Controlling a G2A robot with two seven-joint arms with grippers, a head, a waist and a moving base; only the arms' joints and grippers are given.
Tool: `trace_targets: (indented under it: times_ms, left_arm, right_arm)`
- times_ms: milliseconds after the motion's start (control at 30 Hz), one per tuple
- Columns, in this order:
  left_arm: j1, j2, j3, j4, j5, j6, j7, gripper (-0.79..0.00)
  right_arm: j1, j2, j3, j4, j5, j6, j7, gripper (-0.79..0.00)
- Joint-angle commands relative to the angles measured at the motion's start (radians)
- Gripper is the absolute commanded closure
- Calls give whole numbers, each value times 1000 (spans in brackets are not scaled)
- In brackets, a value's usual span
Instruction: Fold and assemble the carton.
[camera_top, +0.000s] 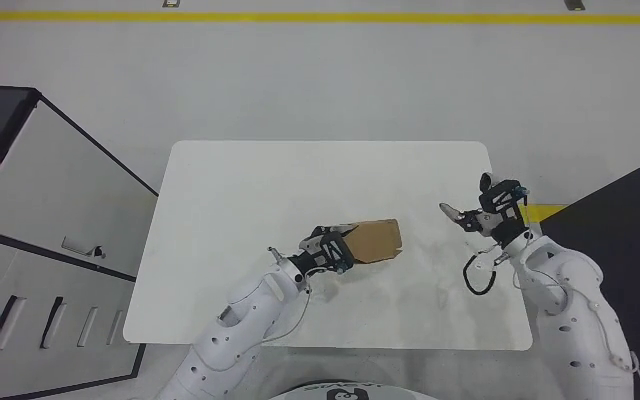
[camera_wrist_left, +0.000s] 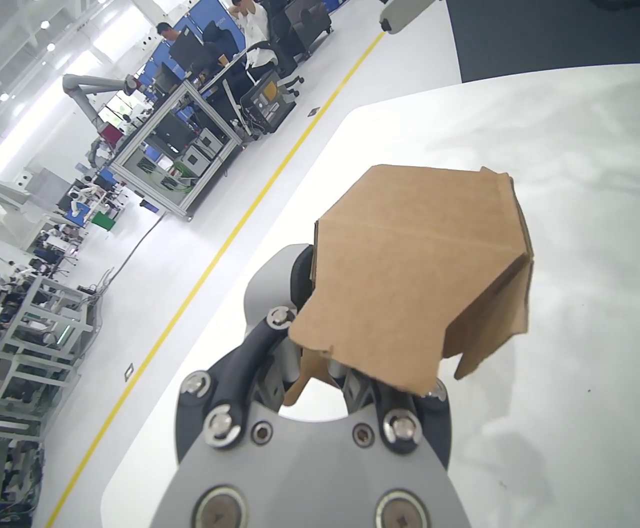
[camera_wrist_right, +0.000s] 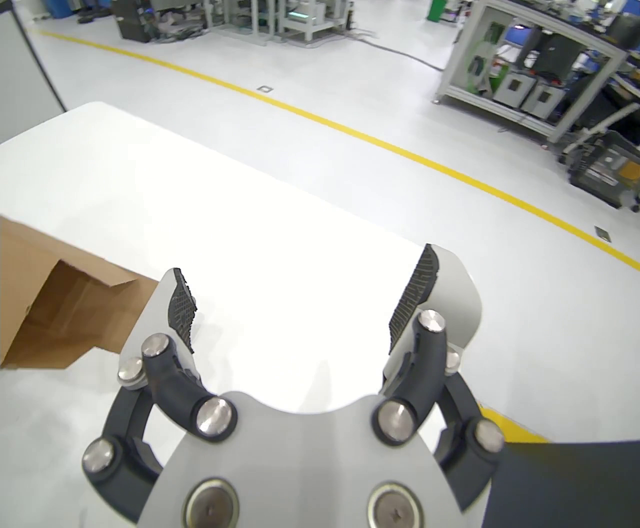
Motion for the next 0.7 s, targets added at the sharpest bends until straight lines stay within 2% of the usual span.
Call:
trace_targets:
  times_ms: [0, 67, 100, 367, 500, 667]
  left_arm:
    - [0, 4, -5, -8, -6, -24, 13, 0]
    - [-5, 6, -5, -11, -22, -64, 26, 0]
    - [-19, 10, 0, -12, 26, -95, 24, 0]
    - [-19, 10, -2, -12, 13, -84, 31, 0]
    - [-23, 14, -15, -14, -28, -108, 60, 0]
    - [-26, 20, -32, -25, -73, -142, 81, 0]
  right_arm:
    - [19, 8, 8, 20, 40, -122, 45, -785]
    - [44, 16, 14, 43, 107, -203, 129, -785]
    - [44, 16, 14, 43, 107, -203, 129, -785]
    - [40, 16, 5, 51, 121, -212, 129, -785]
    - [76, 27, -41, 163, 337, -349, 267, -785]
    - [153, 64, -119, 250, 753, -365, 591, -785]
